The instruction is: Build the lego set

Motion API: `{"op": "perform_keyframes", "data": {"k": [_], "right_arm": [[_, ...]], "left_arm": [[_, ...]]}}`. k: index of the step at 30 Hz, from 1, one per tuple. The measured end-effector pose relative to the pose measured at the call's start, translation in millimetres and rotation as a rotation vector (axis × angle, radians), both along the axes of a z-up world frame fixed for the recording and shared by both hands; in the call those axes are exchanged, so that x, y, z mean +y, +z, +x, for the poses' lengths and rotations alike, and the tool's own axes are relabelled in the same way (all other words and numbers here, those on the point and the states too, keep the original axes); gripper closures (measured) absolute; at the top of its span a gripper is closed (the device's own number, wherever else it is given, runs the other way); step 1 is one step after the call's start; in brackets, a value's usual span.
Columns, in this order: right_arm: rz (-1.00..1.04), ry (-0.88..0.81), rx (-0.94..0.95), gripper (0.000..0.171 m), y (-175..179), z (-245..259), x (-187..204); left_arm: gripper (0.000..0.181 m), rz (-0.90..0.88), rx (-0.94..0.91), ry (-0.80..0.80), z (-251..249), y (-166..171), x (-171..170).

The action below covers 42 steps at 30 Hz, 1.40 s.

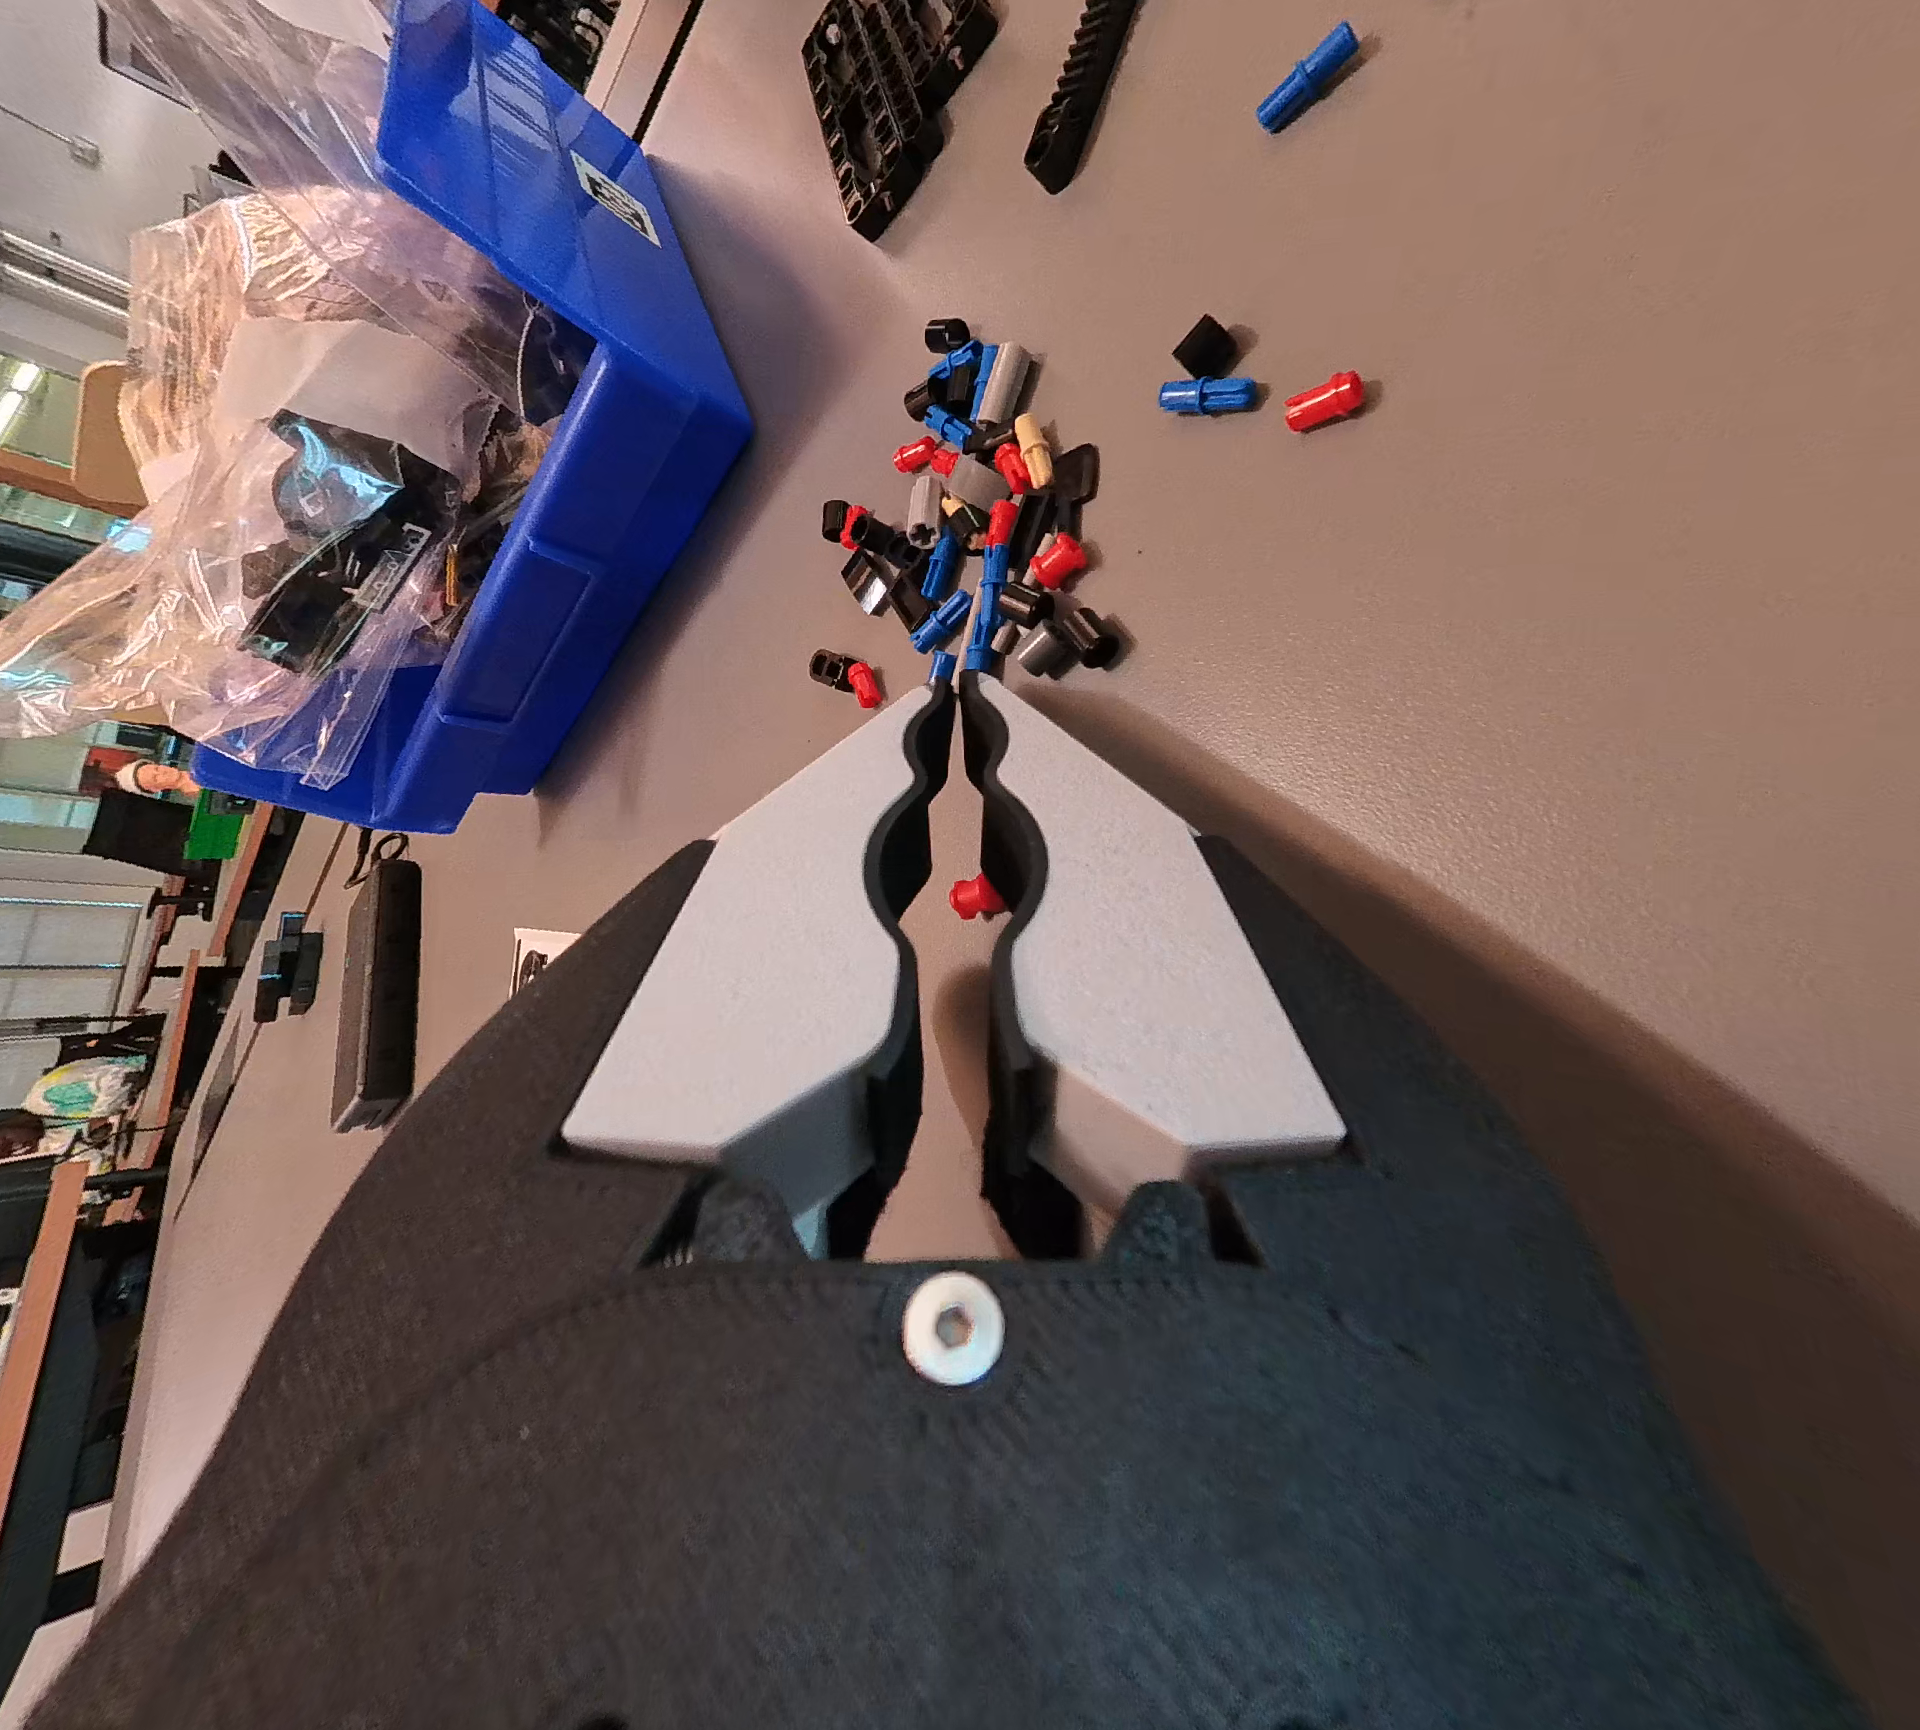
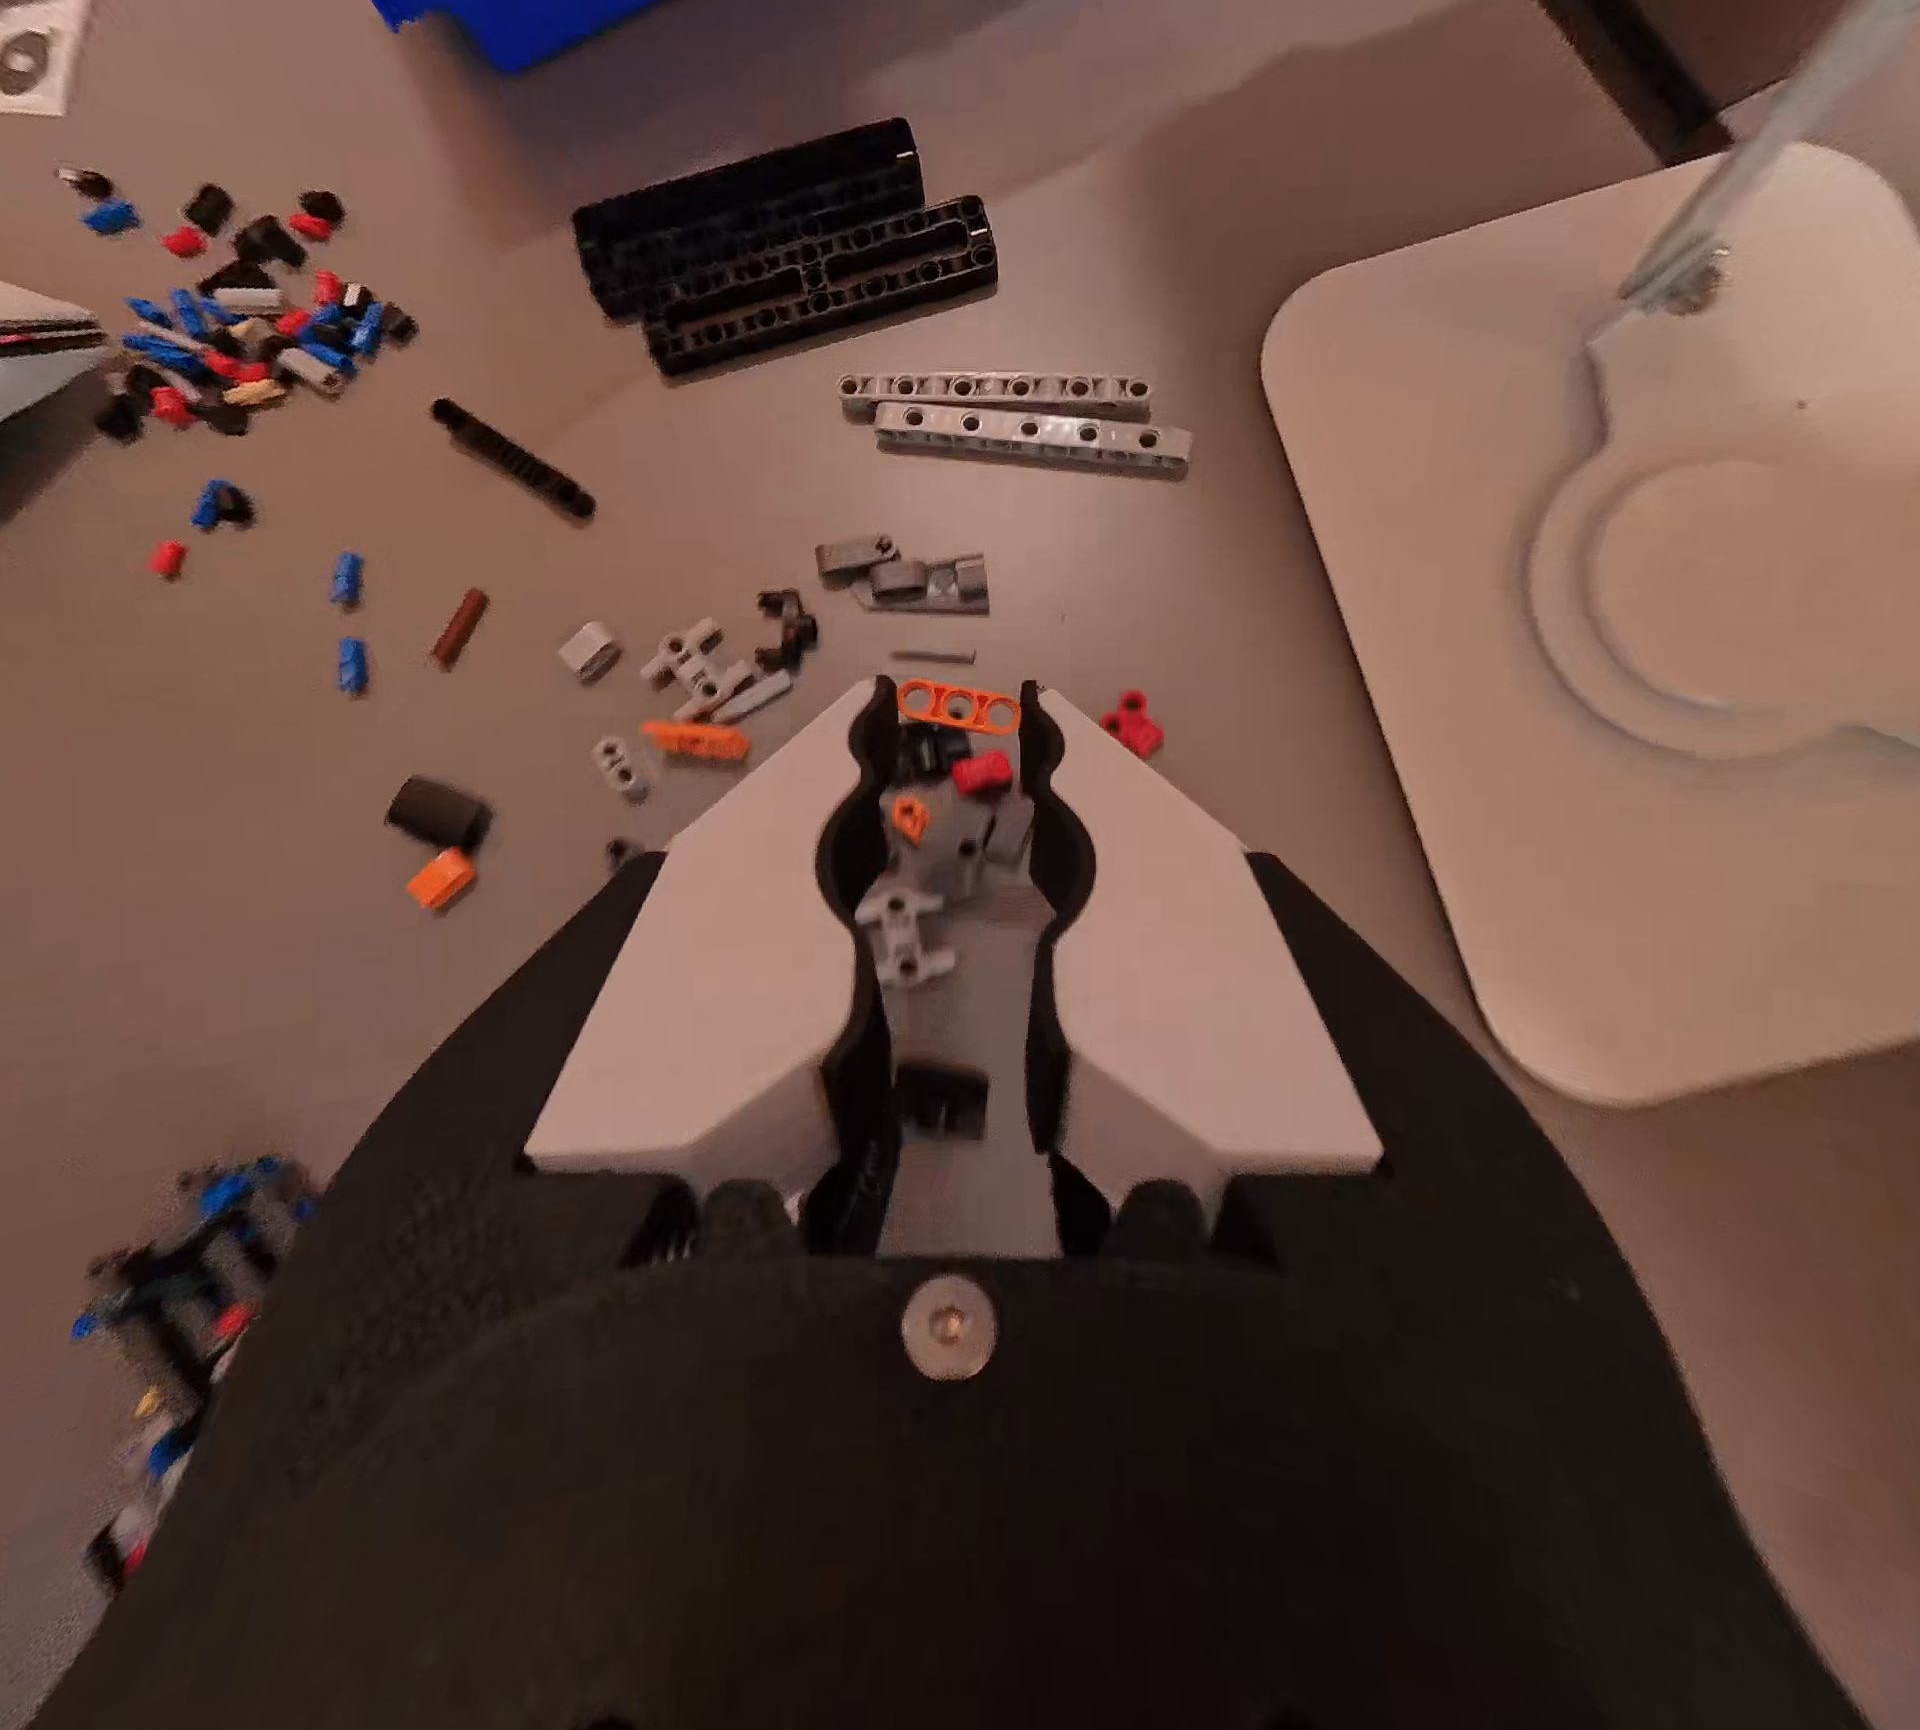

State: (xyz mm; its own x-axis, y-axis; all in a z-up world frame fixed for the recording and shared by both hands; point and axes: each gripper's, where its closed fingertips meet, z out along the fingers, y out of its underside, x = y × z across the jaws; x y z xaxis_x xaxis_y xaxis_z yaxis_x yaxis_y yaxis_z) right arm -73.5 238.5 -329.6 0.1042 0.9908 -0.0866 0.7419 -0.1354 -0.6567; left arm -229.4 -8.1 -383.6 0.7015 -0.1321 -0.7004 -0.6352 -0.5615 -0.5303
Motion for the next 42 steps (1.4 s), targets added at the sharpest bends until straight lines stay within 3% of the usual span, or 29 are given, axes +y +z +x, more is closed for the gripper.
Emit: {"op": "perform_keyframes", "data": {"k": [4, 9, 14, 19, 23, 25, 30, 35, 42], "right_arm": [[0.032, -0.060, 0.009, 0.151, 28, 68, -16], [0.069, -0.297, -0.042, 0.151, 40, 206, -41], [0.040, -0.541, -0.149, 0.151, 2, 325, -74], [-0.001, -0.626, -0.220, 0.151, -50, 372, -82], [0.003, -0.630, -0.241, 0.151, -65, 373, -81], [0.016, -0.643, -0.239, 0.140, -63, 374, -78], [0.068, -0.628, -0.180, 0.141, -26, 364, -79], [0.100, -0.394, -0.093, 0.143, 13, 265, -84], [0.133, -0.038, -0.118, 0.143, -5, 139, -85]], "left_arm": [[0.181, -0.003, -0.007, 0.000, 0, 0, 0], [0.181, -0.006, -0.007, 0.003, 0, -1, 0], [0.181, -0.009, -0.007, 0.011, -2, -1, 1], [0.181, -0.008, -0.001, 0.012, -2, -1, 0], [0.181, -0.006, -0.001, 0.014, -2, -1, 0], [0.181, -0.007, -0.003, 0.015, -2, -1, 1], [0.181, -0.010, -0.012, 0.019, -3, -1, 1], [0.181, -0.007, -0.009, 0.021, -3, -1, 1], [0.181, -0.004, -0.018, 0.024, -4, 0, 1]]}}
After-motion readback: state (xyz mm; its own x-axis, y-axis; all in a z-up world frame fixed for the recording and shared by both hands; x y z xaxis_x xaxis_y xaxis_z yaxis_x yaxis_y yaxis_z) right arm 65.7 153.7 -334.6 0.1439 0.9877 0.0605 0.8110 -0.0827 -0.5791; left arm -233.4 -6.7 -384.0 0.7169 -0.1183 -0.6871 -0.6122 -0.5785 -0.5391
